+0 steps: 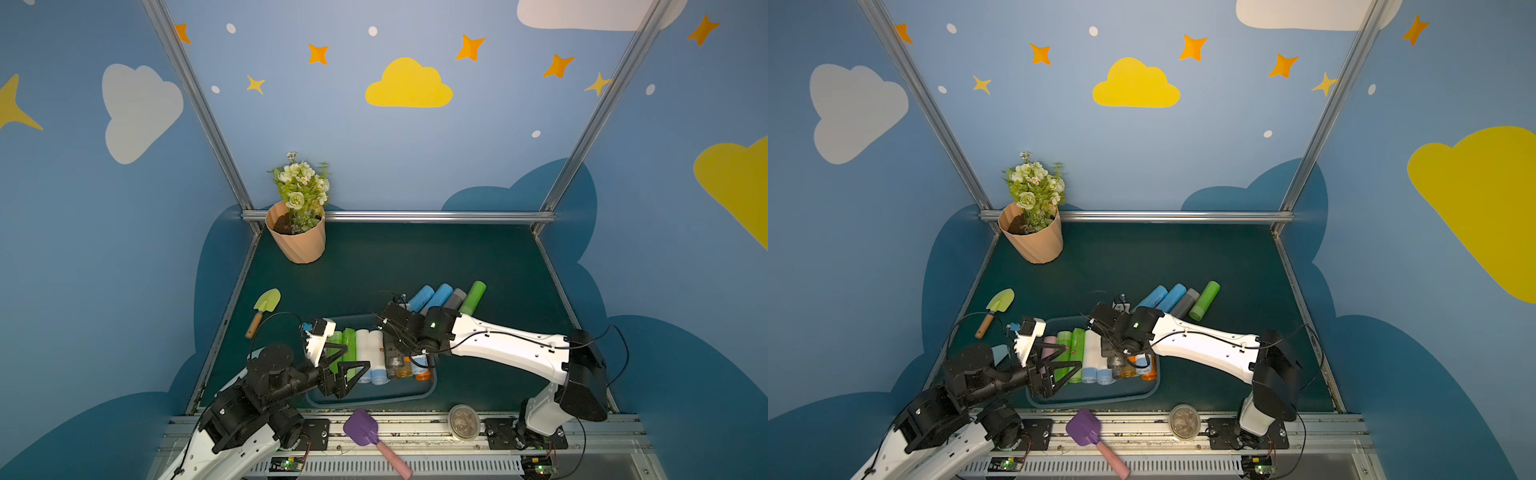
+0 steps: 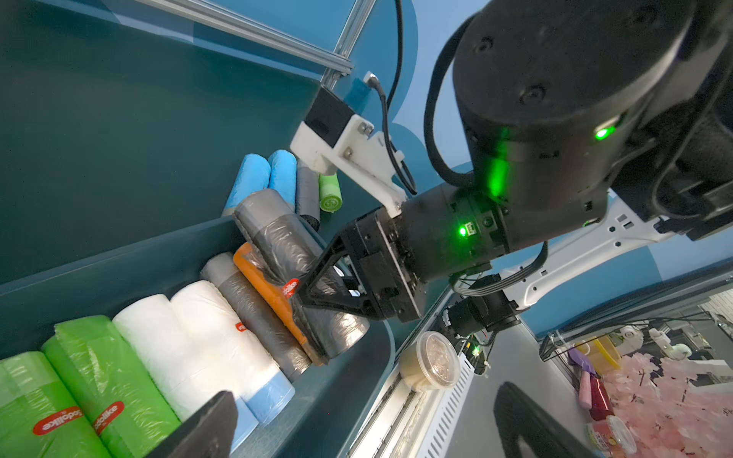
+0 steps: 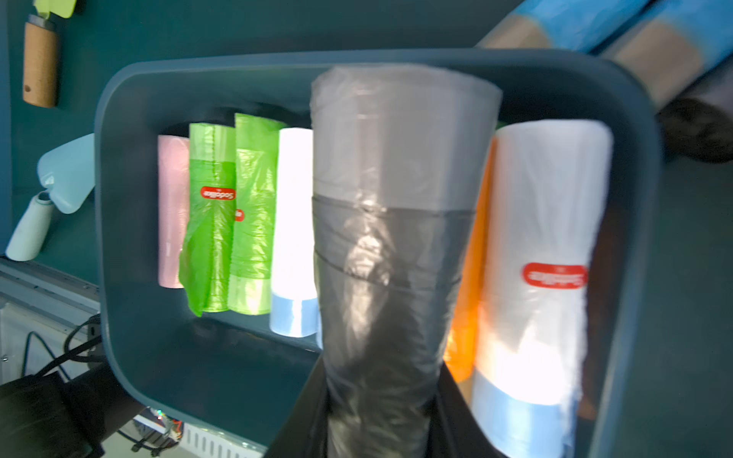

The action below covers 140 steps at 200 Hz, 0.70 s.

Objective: Put the roll of trash bags into the storage box
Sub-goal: Place the roll of trash bags in the storage box.

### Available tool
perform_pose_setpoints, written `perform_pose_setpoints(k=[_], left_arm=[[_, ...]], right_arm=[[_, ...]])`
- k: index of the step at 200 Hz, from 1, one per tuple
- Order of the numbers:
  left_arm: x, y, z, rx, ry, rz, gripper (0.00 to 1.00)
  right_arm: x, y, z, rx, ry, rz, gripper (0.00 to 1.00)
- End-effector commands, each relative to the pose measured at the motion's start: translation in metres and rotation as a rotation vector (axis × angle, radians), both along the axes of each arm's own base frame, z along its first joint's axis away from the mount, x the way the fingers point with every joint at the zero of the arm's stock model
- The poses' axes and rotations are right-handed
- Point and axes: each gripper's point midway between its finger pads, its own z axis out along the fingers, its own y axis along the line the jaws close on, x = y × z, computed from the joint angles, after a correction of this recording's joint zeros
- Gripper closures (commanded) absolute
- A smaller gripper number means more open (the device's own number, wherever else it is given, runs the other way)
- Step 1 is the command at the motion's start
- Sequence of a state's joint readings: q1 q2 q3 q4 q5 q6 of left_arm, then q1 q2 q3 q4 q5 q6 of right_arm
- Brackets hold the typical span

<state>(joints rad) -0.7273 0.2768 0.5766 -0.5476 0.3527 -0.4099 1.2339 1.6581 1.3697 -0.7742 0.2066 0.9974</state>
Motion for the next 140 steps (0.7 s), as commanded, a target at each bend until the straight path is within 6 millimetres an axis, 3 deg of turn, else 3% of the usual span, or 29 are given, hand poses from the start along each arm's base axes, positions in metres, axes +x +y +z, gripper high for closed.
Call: perform_pose_setpoints(k=[1,52,140], left_arm=[[0.000,-0.002,0.004,-0.016,-0.014,-0.006,0.00],[-0.019,0.001,0.006,-0.015,-0.011,-0.034,0.00],[-0.024,0.008,0.000,0.043,0.009,0.000,0.00]], right_arm=[[0.000,0.012,-0.001,0.006,-0.014,-0.025,0.70],[-0.002,0.013,-0.014,-0.032,-0.005,-0.026,0.70],[-0.005,0.010,-0.033,-0.087,0.022,-0.020,0.70]])
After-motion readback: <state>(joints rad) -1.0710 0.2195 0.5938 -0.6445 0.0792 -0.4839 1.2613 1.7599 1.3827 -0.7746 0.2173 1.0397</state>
